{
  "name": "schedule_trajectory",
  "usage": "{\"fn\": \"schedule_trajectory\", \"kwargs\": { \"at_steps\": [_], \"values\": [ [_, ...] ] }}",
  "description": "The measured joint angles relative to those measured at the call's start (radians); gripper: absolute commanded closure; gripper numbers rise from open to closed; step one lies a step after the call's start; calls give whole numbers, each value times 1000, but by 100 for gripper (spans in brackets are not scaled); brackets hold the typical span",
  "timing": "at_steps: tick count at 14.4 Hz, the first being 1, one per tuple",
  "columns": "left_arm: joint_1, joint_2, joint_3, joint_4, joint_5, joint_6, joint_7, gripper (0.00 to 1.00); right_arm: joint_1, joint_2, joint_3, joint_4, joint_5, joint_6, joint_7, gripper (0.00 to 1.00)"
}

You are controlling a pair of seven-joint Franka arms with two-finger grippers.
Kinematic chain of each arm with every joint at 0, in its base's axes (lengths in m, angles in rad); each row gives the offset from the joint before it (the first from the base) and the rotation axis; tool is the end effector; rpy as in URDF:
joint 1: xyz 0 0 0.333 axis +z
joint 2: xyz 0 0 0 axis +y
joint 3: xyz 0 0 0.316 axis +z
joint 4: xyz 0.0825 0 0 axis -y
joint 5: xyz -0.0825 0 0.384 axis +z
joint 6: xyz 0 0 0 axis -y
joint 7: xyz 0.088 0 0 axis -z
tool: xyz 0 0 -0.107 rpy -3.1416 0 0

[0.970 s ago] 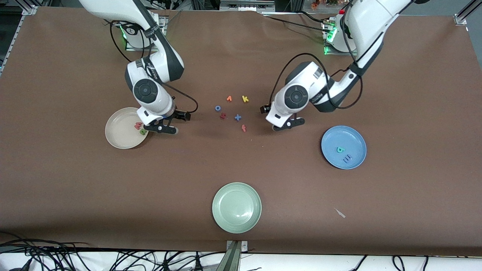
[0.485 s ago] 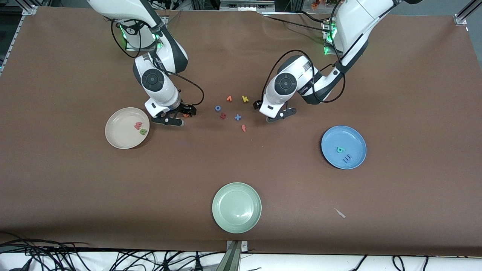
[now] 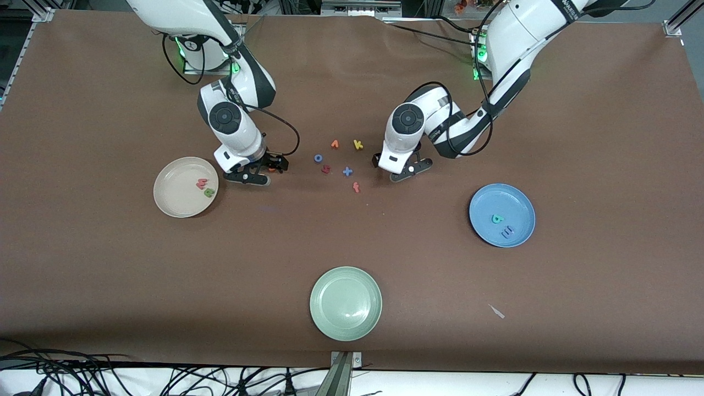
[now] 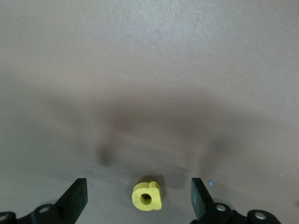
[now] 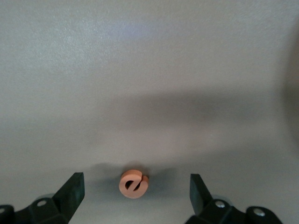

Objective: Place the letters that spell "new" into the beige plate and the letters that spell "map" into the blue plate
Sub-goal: 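Grasp the yellow d with the left gripper while the right gripper grasps the orange e, then drop the d on the blue plate while the right gripper drops the e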

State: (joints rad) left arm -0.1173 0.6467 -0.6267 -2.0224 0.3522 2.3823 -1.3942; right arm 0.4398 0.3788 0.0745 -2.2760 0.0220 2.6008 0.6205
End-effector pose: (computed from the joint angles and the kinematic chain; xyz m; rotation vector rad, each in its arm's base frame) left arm 0.4291 -0.3929 0.1696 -3.0113 -0.6823 0.2926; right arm 0.4595 0.2606 0.1842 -3.1294 0.2035 0.1028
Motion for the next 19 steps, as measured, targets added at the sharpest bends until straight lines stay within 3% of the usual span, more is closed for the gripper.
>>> {"fn": "schedule_trajectory", "kwargs": {
  "at_steps": [6,9,13,14,19],
  "values": [
    [-16,4,-2,0,0,7,-33,27,0,18,9,0,0,5,-1,24],
    [-24,4,-2,0,0,7,-46,48,0,18,9,0,0,5,-1,31],
    [-24,2,-5,7,0,10,-50,90,0,18,9,0,0,6,-1,42],
    [-24,2,-5,8,0,10,-50,96,0,18,9,0,0,6,-2,43],
    [-19,-2,-4,16,0,-25,-51,97,0,20,10,0,0,6,-2,55]
  ]
}}
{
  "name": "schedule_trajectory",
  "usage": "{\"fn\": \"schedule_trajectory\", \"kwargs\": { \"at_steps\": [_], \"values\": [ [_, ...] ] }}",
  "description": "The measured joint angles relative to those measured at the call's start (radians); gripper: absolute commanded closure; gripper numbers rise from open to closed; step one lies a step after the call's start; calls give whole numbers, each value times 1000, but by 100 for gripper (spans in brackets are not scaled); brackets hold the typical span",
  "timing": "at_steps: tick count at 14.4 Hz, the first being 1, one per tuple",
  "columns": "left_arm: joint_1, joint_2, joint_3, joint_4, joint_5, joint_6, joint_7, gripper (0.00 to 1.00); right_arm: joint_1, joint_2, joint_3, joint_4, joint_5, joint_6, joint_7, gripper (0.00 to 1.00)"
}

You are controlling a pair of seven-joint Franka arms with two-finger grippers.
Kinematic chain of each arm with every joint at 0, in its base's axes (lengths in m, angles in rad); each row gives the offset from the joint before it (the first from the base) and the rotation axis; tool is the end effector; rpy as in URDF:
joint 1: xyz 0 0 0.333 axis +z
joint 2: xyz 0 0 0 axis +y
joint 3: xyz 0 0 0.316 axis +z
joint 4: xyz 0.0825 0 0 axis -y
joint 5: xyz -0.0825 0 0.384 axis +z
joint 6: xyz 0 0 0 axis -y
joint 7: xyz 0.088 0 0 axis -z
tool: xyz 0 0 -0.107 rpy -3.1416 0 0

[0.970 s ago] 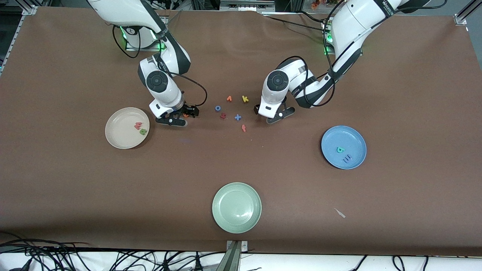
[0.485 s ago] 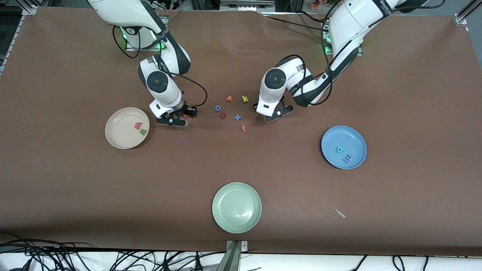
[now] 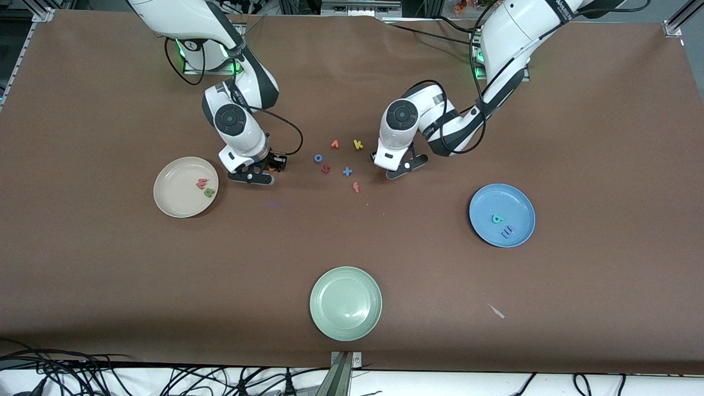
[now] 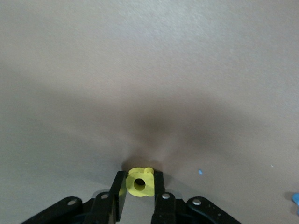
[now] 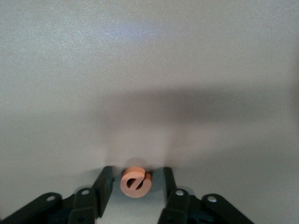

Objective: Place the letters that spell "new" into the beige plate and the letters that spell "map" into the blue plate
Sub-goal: 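Drop the d on the blue plate while the right gripper drops the e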

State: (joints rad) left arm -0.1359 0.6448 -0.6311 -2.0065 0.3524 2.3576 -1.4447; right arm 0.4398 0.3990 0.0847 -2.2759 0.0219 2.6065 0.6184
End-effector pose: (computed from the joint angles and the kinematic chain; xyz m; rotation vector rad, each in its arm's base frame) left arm 0.4248 -0.4029 0.1747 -2.9868 -0.7253 0.2869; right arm 0.4546 0.2645 0.1743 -3.1333 0.1861 0.1259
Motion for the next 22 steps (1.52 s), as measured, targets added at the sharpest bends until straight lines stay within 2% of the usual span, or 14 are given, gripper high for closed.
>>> {"fn": "schedule_trajectory", "kwargs": {
  "at_steps": [2,6,8,13,19,20,21,22],
  "values": [
    [8,-16,0,41,0,-111,16,97,0,0,0,0,0,0,0,58],
    [36,-51,0,174,0,-402,182,96,0,0,6,0,0,2,-1,63],
    [79,-54,3,218,0,-474,303,96,0,0,9,0,0,2,-1,65],
    [256,-51,33,269,4,-489,687,94,0,0,10,0,0,6,-1,69],
    [269,-23,166,290,57,-485,974,91,0,-1,10,0,0,6,-11,80],
    [272,-13,177,290,58,-484,1008,88,0,-1,11,0,0,6,-16,81],
    [282,-2,181,290,58,-483,1042,79,0,-1,11,0,0,7,-25,82],
    [295,8,183,290,58,-483,1077,44,0,-1,12,2,0,3,-41,83]
  ]
}}
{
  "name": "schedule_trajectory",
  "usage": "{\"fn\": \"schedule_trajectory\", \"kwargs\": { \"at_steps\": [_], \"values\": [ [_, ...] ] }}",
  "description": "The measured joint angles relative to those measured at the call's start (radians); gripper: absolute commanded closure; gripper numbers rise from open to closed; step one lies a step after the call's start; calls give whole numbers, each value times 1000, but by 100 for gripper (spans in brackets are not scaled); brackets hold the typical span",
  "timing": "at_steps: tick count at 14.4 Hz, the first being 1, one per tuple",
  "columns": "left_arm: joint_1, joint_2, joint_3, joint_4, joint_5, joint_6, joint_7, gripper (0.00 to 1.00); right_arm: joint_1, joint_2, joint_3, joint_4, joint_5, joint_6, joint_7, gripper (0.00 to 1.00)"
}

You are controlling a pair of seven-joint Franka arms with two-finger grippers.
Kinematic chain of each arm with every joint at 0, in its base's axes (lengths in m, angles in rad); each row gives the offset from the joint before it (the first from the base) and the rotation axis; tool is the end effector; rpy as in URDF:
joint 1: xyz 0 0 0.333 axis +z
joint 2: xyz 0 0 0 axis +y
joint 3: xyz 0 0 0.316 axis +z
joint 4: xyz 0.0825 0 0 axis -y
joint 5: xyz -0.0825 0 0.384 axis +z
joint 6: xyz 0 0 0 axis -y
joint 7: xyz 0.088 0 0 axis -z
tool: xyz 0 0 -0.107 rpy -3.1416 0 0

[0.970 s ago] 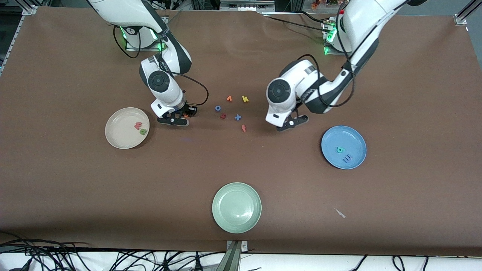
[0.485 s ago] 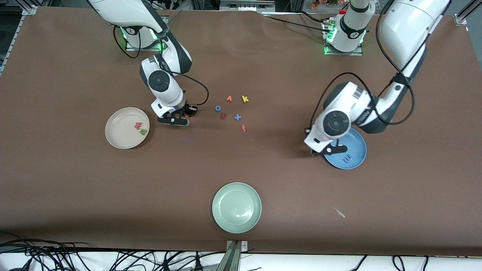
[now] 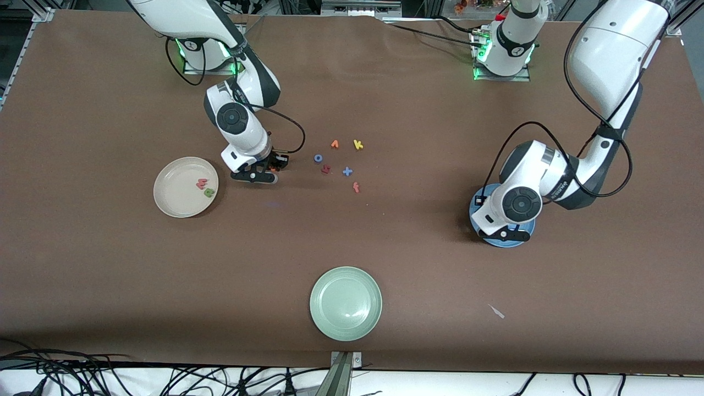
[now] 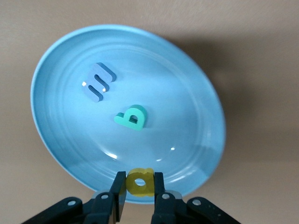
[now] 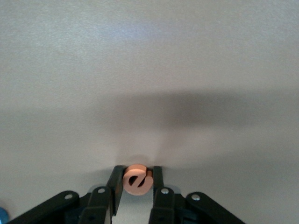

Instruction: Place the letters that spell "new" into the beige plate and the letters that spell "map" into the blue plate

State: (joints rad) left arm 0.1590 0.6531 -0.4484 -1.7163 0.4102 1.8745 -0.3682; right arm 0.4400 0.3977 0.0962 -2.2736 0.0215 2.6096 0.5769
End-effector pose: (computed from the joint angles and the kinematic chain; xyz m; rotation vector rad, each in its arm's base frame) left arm 0.6087 -0.1291 0.2116 -2.8843 0.1510 0.5284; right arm 0.4527 0.2707 0.1762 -3.1289 0.1031 0.1196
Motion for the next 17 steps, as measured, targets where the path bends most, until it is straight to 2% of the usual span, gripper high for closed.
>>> {"fn": "schedule_trajectory", "kwargs": {
  "at_steps": [1,4,8,12,15,16,17],
  "values": [
    [14,10,1,0,0,1,35,3,0,-3,-1,5,0,-14,-19,83],
    [41,24,1,3,0,6,82,0,-2,-44,-39,47,0,-141,-106,83],
    [42,16,-31,54,-5,-14,83,0,-6,-108,-159,104,0,-298,-309,83],
    [42,-50,-97,207,-82,-168,83,0,-10,-113,-282,113,0,-346,-517,83],
    [43,-93,-147,379,-98,-322,83,0,-35,-95,-313,114,0,-347,-559,80],
    [43,-107,-152,430,-103,-350,85,0,-51,-86,-315,115,0,-347,-567,46],
    [43,-125,-150,470,-112,-363,96,0,-67,-75,-316,119,0,-347,-578,0]
  ]
}}
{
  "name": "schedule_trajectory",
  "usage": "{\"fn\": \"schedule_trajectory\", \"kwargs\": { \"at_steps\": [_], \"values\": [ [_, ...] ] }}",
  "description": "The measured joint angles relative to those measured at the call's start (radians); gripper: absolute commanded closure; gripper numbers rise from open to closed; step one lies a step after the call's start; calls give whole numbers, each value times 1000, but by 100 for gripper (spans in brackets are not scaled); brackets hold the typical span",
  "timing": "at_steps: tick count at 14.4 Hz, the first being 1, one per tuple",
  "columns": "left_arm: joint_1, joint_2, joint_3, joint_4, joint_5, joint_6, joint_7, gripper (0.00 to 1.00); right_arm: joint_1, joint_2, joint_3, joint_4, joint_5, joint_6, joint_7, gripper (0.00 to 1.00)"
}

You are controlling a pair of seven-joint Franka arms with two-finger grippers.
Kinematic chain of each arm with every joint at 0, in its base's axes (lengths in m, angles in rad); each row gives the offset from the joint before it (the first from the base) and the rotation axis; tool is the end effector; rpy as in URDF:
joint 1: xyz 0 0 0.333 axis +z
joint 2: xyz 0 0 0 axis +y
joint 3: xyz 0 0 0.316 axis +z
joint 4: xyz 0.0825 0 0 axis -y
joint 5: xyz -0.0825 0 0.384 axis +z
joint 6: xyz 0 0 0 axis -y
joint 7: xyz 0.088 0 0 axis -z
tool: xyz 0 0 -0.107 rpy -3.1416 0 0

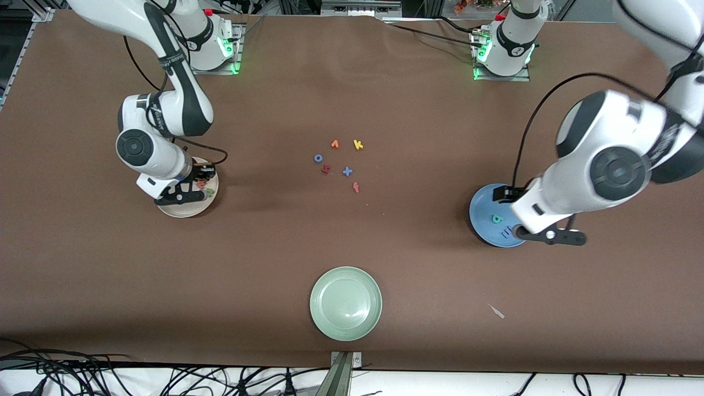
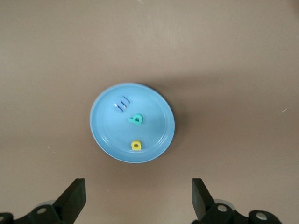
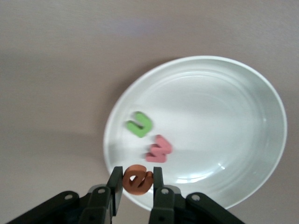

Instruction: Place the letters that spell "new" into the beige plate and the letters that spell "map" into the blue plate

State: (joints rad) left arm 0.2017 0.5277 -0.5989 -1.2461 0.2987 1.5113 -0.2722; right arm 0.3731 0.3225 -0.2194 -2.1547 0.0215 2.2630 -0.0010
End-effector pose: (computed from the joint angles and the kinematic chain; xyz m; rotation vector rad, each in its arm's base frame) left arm 0.6596 -0.1432 0.4838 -3.0633 0.1449 0.2561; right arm 0.5377 0.0831 0.2360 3.0479 0.2184 -0.3087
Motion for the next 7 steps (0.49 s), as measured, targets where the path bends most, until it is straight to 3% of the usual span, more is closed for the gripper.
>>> {"fn": "schedule_trajectory", "kwargs": {
  "at_steps": [2,4,7],
  "values": [
    [-1,-51,19,34,-19,-9,53,0,-15,20,0,18,0,0,-3,0],
    [-38,-120,111,36,-80,-12,107,0,-13,29,2,57,0,-34,-3,0],
    [-179,-237,416,-19,-345,-10,180,0,-3,29,8,197,0,-240,-2,0]
  ]
}}
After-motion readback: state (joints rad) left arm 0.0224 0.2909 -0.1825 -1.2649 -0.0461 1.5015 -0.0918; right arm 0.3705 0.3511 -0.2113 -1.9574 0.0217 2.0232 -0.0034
